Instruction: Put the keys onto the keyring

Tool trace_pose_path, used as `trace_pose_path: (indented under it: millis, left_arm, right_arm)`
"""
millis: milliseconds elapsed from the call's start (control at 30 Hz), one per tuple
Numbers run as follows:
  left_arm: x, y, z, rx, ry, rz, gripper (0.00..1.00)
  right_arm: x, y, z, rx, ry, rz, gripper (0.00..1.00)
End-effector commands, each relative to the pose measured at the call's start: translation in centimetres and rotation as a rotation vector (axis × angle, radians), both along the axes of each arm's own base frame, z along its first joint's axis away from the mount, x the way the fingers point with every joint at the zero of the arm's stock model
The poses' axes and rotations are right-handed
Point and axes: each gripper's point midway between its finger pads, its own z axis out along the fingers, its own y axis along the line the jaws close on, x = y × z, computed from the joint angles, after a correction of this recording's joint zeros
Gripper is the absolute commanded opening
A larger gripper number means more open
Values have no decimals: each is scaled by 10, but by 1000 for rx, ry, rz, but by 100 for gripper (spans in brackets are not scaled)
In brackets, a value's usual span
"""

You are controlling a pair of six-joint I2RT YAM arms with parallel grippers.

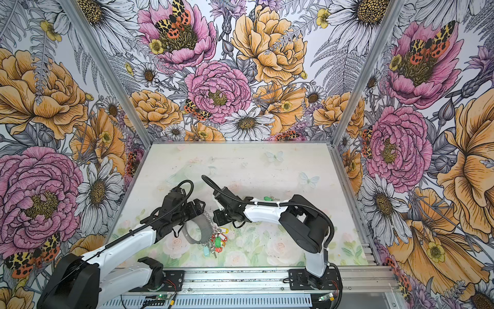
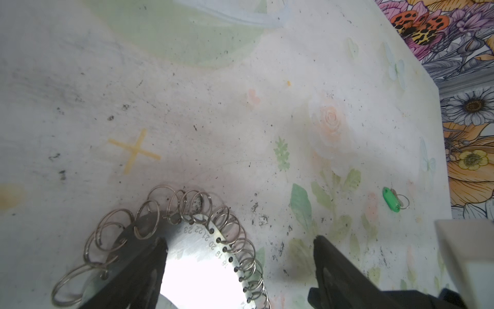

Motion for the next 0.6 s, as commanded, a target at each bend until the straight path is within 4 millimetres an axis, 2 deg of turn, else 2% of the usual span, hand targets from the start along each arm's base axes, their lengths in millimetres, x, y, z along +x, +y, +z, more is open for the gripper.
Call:
trace_pose_path:
  millis: [0,367,567]
  left_arm:
    - [-4,7,-5,16,4,33,88]
    - [4,11,-23,20,44,49,88]
    - [8,7,-34,19,68,37,88]
  right_arm:
    - [-8,8,-6,-1,7,36,28]
    - [-51,-3,-23,-49,68,81,23]
    - [-55,-10,-14,-53,35,74,19]
